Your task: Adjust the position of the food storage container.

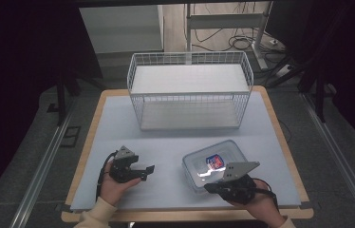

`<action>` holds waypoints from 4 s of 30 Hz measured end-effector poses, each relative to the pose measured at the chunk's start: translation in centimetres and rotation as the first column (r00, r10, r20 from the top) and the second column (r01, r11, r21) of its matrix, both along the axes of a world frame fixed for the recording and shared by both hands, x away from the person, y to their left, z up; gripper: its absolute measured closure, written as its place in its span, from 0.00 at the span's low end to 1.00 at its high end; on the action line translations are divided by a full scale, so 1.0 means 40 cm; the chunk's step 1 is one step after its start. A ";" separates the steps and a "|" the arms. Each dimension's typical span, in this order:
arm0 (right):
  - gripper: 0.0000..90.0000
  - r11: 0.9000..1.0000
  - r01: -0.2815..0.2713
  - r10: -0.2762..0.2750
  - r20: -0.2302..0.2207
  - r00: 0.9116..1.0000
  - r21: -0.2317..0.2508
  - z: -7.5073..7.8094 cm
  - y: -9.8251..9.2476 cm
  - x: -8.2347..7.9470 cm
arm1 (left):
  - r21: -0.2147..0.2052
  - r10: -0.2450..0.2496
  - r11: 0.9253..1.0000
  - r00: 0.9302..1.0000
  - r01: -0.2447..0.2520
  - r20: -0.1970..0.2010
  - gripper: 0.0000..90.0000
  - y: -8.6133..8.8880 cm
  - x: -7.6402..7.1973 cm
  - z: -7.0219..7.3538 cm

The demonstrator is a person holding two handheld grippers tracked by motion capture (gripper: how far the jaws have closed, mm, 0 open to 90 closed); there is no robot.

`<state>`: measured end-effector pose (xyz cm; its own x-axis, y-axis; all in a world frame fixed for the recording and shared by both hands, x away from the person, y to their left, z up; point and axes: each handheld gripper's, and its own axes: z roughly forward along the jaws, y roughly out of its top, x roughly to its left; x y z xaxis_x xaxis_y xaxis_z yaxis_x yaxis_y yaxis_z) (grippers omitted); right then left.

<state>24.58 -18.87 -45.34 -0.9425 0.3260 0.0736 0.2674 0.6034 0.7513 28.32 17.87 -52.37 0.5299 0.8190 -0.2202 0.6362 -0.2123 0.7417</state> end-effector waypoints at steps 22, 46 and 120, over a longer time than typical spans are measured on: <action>1.00 0.996 -0.030 0.027 -0.033 0.999 -0.079 -0.069 0.037 0.015 | -0.005 0.005 1.000 1.000 -0.005 0.002 0.21 0.000 0.001 -0.002; 1.00 0.996 0.064 -0.062 0.037 0.997 -0.056 -0.086 0.126 0.079 | -0.008 0.012 1.000 1.000 -0.012 0.000 0.21 0.003 0.003 -0.004; 1.00 0.869 0.487 -0.487 0.025 0.873 -0.083 -0.113 -0.077 0.216 | -0.032 0.041 0.999 0.999 -0.041 0.001 0.21 0.025 0.009 0.002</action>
